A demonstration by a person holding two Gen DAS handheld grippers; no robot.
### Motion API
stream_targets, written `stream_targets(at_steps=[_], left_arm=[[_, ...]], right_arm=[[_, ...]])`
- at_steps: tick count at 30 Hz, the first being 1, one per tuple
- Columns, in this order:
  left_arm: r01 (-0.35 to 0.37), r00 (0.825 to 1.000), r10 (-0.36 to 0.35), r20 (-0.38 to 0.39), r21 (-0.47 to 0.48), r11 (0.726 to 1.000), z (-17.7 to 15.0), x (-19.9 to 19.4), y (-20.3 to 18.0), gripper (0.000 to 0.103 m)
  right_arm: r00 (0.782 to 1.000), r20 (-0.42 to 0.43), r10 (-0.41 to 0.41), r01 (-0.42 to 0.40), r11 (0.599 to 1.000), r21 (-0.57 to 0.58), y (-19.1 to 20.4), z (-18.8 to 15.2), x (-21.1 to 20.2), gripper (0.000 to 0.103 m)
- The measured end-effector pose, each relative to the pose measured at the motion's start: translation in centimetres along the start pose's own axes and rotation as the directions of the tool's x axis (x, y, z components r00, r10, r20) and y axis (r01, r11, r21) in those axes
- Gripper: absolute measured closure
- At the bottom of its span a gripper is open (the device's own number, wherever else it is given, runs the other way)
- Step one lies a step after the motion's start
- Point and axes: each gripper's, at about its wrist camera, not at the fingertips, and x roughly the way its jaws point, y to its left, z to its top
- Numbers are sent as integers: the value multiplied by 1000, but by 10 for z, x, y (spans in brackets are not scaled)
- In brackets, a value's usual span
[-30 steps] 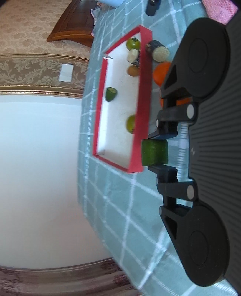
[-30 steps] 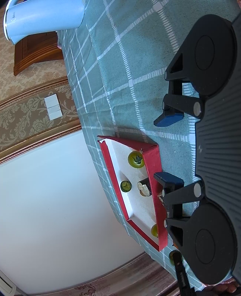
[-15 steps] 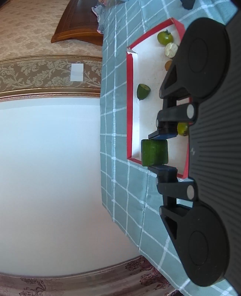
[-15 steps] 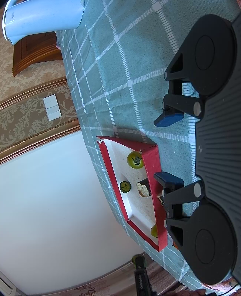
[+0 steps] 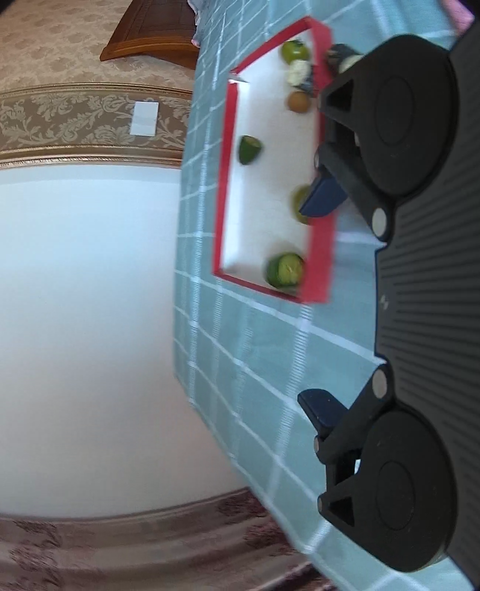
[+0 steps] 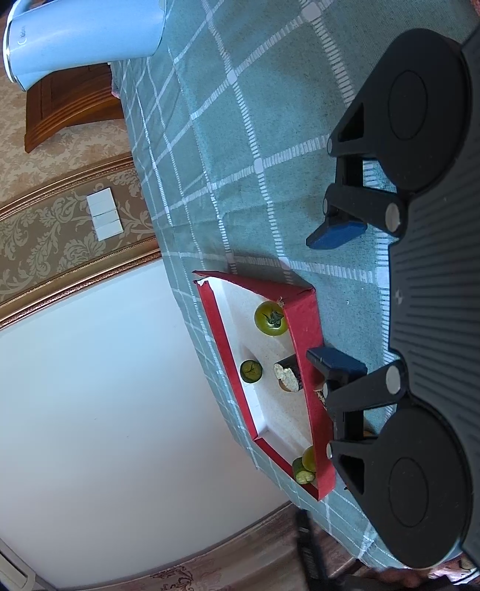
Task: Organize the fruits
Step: 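Carry the green piece into the red tray and open the left tool, then reach the right tool to the black bark log piece and grasp it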
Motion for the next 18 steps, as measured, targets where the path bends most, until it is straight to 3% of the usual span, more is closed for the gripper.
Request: stream_targets(at_steps=[9, 18], left_arm=[[-61, 995, 60, -82, -8, 998, -39, 4, 20, 0], [-26, 986, 27, -166, 11, 1000, -40, 15, 20, 0]], right_arm=[[999, -33, -2, 0, 998, -63, 10, 0, 4, 43], [995, -101, 25, -48, 971, -235, 51, -6, 9, 43]])
